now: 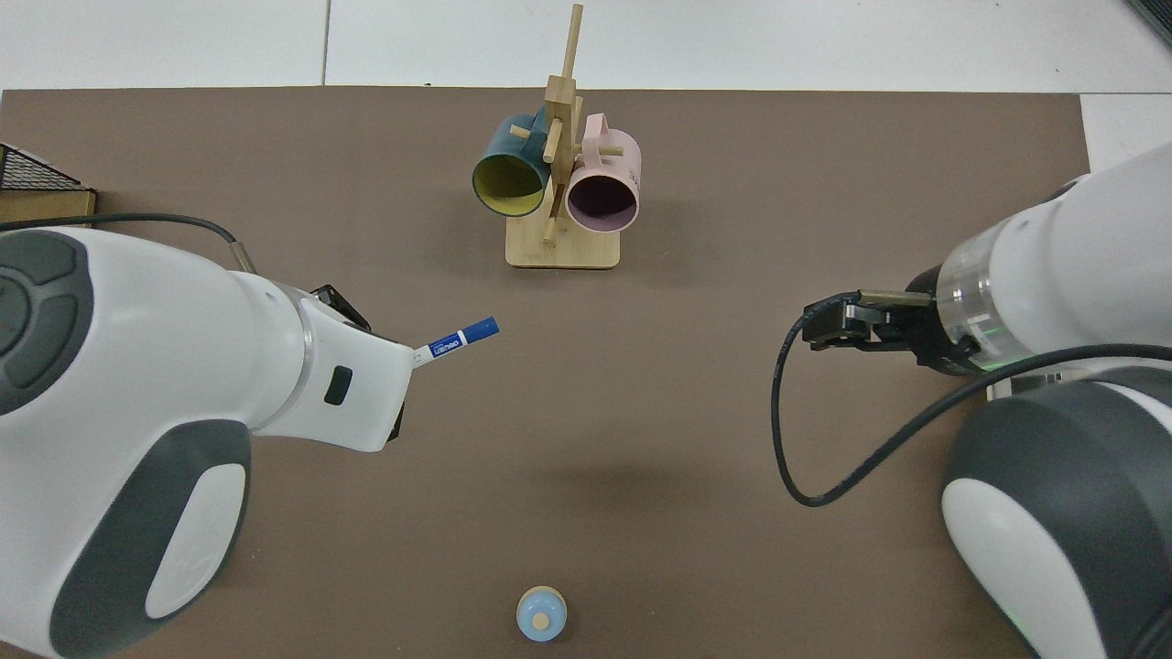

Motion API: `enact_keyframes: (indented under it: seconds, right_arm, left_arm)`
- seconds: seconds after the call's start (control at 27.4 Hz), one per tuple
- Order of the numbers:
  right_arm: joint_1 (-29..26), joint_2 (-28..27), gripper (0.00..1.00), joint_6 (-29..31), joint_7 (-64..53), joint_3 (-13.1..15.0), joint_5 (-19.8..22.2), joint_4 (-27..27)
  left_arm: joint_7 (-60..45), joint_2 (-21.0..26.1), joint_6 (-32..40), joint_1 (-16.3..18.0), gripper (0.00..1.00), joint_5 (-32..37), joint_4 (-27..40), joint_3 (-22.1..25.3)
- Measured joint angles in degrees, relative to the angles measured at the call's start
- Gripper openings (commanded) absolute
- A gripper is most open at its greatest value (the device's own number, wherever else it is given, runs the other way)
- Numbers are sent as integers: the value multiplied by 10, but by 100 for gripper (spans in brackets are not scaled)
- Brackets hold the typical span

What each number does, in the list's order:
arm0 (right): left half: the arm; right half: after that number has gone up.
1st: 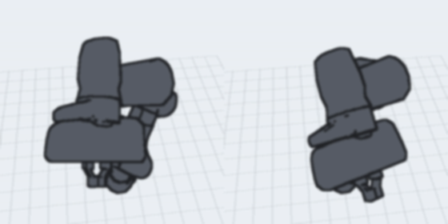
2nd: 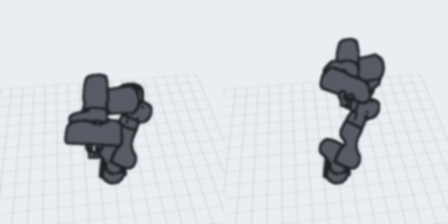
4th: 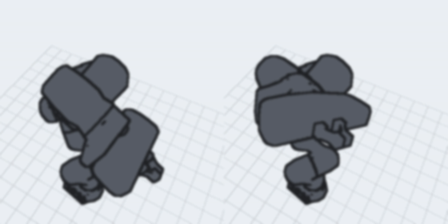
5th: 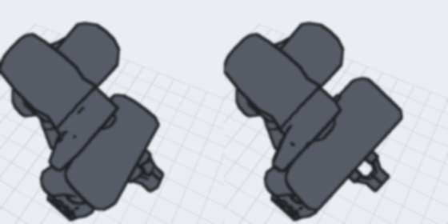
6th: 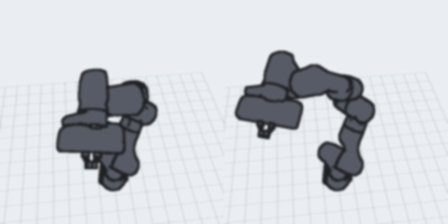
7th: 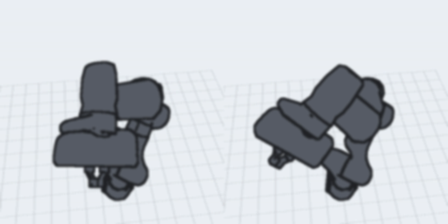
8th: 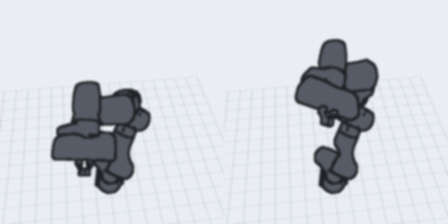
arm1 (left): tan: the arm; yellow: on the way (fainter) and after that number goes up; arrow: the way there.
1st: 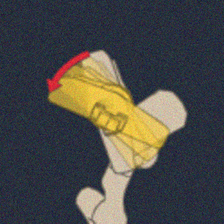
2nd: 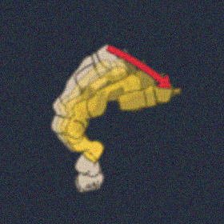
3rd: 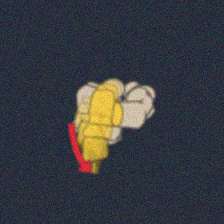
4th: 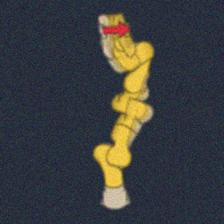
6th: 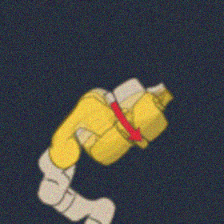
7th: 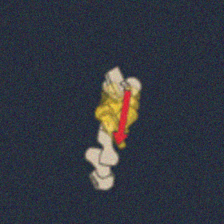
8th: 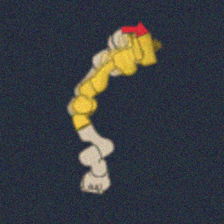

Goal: Put markers into pen holder

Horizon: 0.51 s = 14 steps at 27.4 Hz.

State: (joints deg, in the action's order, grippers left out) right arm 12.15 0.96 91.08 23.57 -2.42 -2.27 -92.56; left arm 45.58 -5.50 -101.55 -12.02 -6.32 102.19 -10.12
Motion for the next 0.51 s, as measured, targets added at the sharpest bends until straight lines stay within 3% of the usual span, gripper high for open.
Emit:
enact_keyframes:
  seconds: [0.51]
  right_arm:
    - [-41,14,100,-13,-77,-3,40,-2]
  left_arm:
    - [0,0,8,4,0,9,-2,2]
